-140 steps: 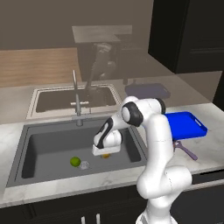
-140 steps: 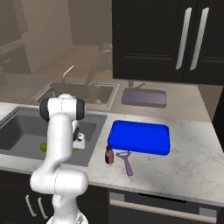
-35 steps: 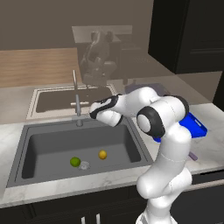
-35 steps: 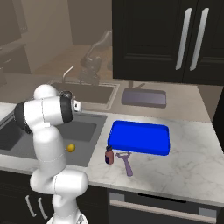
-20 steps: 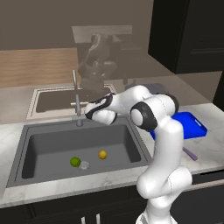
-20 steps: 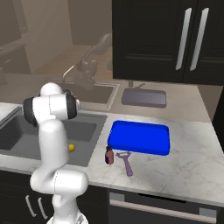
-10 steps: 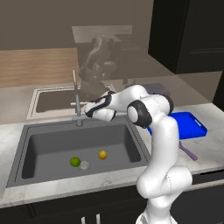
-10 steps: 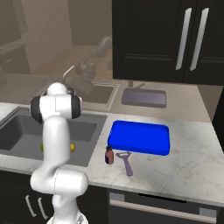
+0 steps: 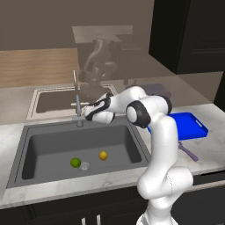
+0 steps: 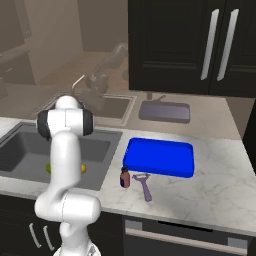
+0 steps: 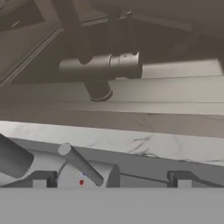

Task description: Pick up all produce items and place them in the sink. Turn on the sink faucet to wash them. Then turn the sink off and put them in the tray.

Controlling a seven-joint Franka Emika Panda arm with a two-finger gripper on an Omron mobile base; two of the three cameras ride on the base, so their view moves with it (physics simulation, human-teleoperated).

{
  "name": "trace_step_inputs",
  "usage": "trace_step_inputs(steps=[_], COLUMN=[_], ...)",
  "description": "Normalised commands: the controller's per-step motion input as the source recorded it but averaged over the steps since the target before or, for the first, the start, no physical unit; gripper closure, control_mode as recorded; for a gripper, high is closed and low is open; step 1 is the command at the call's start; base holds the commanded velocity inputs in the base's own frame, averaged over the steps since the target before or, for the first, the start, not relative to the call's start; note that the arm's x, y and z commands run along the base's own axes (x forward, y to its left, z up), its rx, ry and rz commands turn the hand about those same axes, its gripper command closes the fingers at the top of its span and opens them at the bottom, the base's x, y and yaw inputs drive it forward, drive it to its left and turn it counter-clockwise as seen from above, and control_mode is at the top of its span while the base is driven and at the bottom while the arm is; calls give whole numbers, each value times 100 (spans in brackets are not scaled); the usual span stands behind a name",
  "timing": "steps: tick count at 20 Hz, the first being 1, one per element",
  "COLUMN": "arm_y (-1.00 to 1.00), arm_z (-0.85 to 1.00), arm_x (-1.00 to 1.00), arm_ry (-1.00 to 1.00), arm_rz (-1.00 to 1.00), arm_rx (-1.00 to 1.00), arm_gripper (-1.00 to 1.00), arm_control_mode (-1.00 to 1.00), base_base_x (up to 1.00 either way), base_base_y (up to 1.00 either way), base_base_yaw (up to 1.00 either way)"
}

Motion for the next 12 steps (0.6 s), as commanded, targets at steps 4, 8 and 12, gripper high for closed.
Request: trace_step_inputs(steps=[4, 8, 12], arm_y=[11, 8, 11], arm_z=[-14, -11, -9], arm_x=[20, 37, 46], arm_ry=[0, 0, 0], arm_rz=[-2, -3, -3], arm_rx=[0, 0, 0], arm_gripper=[-100, -100, -100], arm_control_mode=[-100, -100, -100], base_base_x=[0, 0, 0], base_base_y=[0, 0, 0], base_base_yaw=[0, 0, 0])
